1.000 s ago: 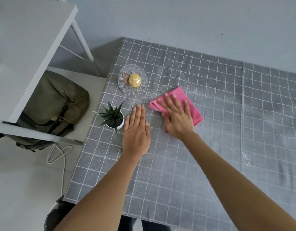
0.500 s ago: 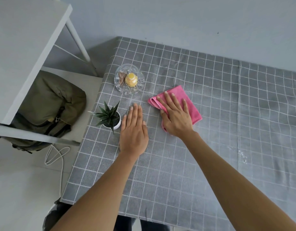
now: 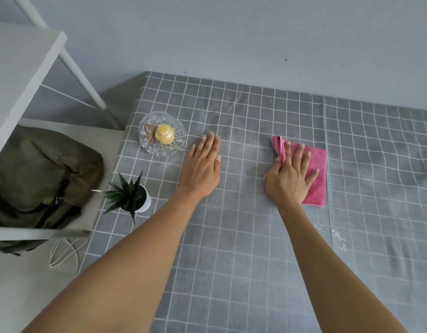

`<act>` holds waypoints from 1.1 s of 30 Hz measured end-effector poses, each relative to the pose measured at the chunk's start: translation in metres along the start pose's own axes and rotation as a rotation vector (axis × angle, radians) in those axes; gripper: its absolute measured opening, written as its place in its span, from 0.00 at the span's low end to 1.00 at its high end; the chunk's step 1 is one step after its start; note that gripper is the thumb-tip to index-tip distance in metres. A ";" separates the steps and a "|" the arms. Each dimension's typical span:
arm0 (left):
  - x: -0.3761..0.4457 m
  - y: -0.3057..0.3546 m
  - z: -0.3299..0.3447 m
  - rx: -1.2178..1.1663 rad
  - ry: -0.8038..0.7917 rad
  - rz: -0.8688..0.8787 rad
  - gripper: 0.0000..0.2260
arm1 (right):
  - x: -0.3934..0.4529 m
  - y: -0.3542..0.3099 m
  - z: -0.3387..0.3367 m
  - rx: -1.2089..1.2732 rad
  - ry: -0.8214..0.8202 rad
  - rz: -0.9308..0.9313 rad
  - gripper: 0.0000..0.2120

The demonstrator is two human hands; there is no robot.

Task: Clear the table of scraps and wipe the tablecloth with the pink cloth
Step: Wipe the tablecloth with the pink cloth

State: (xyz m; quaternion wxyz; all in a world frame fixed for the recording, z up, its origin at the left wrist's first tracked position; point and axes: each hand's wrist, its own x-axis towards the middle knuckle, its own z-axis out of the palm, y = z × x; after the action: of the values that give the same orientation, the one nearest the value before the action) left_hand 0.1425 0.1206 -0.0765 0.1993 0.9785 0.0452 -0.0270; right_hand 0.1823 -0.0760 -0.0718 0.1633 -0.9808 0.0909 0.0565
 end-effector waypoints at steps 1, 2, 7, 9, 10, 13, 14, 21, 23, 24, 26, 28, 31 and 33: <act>0.011 -0.002 0.000 0.032 -0.017 0.024 0.23 | 0.000 -0.002 0.002 0.006 0.006 0.016 0.26; 0.019 -0.005 0.000 0.059 -0.028 0.045 0.23 | 0.000 -0.005 0.004 0.009 0.006 0.030 0.26; 0.026 -0.010 0.004 0.126 0.026 0.052 0.22 | -0.009 -0.042 0.016 -0.026 -0.040 -0.165 0.26; 0.025 -0.009 0.004 0.129 0.036 0.048 0.22 | -0.018 -0.059 0.024 -0.031 -0.068 -0.284 0.25; 0.025 -0.009 0.005 0.130 0.041 0.049 0.22 | -0.020 -0.063 0.025 -0.023 -0.072 -0.312 0.25; 0.024 -0.007 0.005 0.136 0.061 0.063 0.24 | -0.013 -0.053 0.021 -0.023 -0.079 -0.342 0.24; 0.024 -0.007 0.005 0.135 0.063 0.066 0.25 | -0.009 -0.048 0.019 -0.024 -0.078 -0.349 0.25; 0.023 -0.009 0.005 0.134 0.050 0.070 0.26 | 0.028 0.013 -0.008 -0.046 -0.018 -0.085 0.26; 0.023 -0.010 0.005 0.134 0.055 0.069 0.28 | 0.032 0.017 -0.011 -0.016 -0.006 0.035 0.26; 0.023 -0.011 0.005 0.138 0.057 0.066 0.28 | 0.031 0.013 -0.009 0.010 0.007 0.082 0.26; 0.023 -0.011 0.005 0.142 0.060 0.062 0.27 | 0.028 -0.005 -0.004 0.059 0.031 0.152 0.27; 0.023 -0.009 0.006 0.140 0.065 0.063 0.26 | 0.019 -0.027 0.003 0.040 0.026 0.126 0.27; 0.023 -0.009 0.005 0.136 0.075 0.072 0.27 | -0.006 -0.065 0.019 0.014 -0.028 -0.104 0.27; 0.023 -0.009 0.005 0.140 0.077 0.086 0.27 | -0.018 -0.076 0.027 0.033 -0.056 -0.220 0.26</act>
State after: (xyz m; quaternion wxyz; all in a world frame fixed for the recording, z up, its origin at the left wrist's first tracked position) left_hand 0.1642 0.1284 -0.0861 0.1296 0.9914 0.0088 0.0163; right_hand 0.1777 0.0063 -0.0714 0.1873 -0.9800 -0.0210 0.0640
